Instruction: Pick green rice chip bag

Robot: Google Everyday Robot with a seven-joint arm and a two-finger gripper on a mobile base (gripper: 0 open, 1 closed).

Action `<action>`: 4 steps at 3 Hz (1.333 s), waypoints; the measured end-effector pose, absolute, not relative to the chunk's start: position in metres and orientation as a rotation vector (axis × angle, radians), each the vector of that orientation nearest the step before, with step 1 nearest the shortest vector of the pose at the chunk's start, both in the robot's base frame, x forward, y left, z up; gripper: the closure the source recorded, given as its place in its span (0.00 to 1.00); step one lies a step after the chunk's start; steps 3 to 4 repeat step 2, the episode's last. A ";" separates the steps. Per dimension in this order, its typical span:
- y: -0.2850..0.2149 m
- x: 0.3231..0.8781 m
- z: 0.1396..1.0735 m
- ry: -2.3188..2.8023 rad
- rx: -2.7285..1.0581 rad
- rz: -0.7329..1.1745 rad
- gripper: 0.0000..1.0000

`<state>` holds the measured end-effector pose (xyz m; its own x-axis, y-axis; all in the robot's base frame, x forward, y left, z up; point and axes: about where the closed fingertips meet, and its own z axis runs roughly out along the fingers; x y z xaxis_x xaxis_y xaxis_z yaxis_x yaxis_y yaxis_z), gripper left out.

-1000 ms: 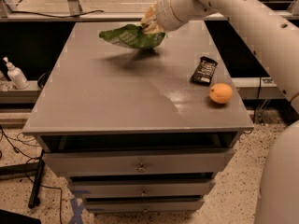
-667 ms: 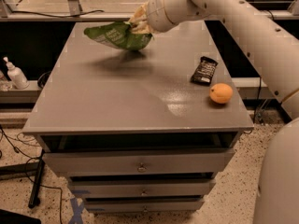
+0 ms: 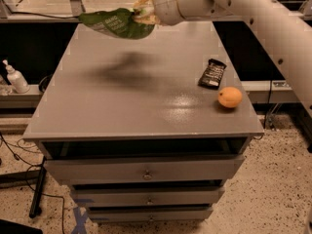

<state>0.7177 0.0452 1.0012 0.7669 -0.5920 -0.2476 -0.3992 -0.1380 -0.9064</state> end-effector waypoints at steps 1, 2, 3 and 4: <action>0.031 0.707 1.034 0.787 -1.671 -0.274 1.00; 0.032 0.709 1.034 0.786 -1.669 -0.277 1.00; 0.032 0.709 1.034 0.786 -1.669 -0.277 1.00; 0.032 0.709 1.034 0.786 -1.669 -0.277 1.00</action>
Offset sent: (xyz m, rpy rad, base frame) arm -0.0086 -0.0114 0.0261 0.0415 -0.0516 -0.0491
